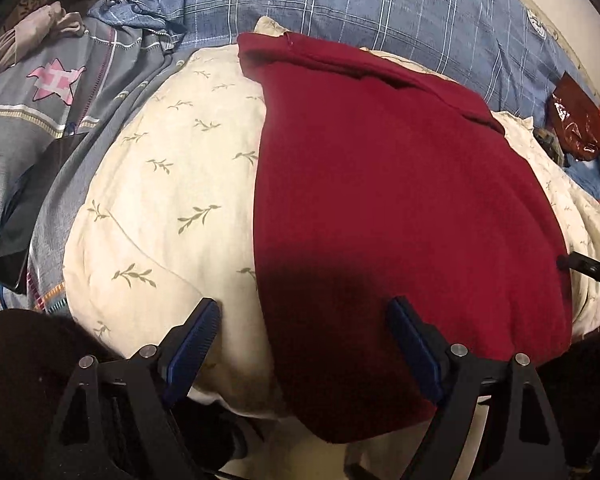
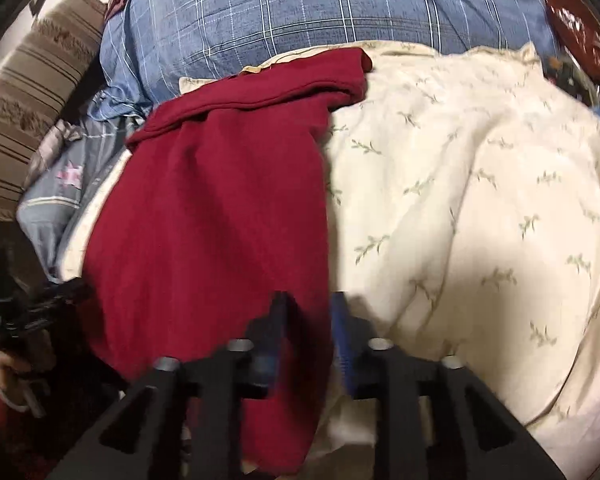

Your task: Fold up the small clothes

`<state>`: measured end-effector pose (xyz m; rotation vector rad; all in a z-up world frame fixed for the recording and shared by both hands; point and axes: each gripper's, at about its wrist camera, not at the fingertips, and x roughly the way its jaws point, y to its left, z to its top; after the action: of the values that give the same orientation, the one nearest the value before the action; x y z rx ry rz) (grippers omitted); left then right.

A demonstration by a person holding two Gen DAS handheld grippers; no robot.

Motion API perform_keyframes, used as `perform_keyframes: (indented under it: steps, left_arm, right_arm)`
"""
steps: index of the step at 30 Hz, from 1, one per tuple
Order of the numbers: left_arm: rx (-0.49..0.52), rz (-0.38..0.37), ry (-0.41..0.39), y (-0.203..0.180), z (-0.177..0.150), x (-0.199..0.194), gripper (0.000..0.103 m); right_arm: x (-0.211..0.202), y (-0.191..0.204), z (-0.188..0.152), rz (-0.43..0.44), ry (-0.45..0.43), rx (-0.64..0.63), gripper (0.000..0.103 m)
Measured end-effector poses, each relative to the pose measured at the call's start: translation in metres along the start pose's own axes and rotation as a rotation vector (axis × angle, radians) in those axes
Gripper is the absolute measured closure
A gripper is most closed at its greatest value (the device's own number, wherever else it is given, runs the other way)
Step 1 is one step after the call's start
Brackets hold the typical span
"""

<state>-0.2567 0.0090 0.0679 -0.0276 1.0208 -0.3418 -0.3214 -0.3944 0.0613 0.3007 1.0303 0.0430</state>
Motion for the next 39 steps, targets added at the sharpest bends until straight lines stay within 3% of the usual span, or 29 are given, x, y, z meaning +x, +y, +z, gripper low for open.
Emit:
perform_keyframes:
  steps: [1,2,12,23,36,39]
  left_arm:
    - [0.0,0.003,-0.001,-0.001,0.0,0.0,0.018]
    - [0.001,0.007,0.001,-0.001,-0.001,0.0,0.018]
    - [0.003,0.004,0.01,-0.003,-0.008,-0.002,0.018]
    - [-0.011,-0.018,0.026,-0.001,-0.018,-0.004,0.018]
    - [-0.039,-0.048,0.055,0.002,-0.021,-0.002,0.018]
    - [-0.043,-0.043,0.053,0.002,-0.022,-0.001,0.019]
  right_arm:
    - [-0.003,0.0,-0.002,0.009,-0.002,0.004,0.051]
    - [-0.004,0.0,-0.005,0.017,0.001,0.006,0.049]
    - [0.003,-0.005,-0.023,0.1,0.064,0.042,0.045]
    - [0.003,0.011,-0.028,0.149,0.111,-0.04,0.047]
    - [0.011,0.012,-0.037,0.198,0.156,-0.042,0.045]
    - [0.009,0.014,-0.038,0.213,0.155,-0.054,0.049]
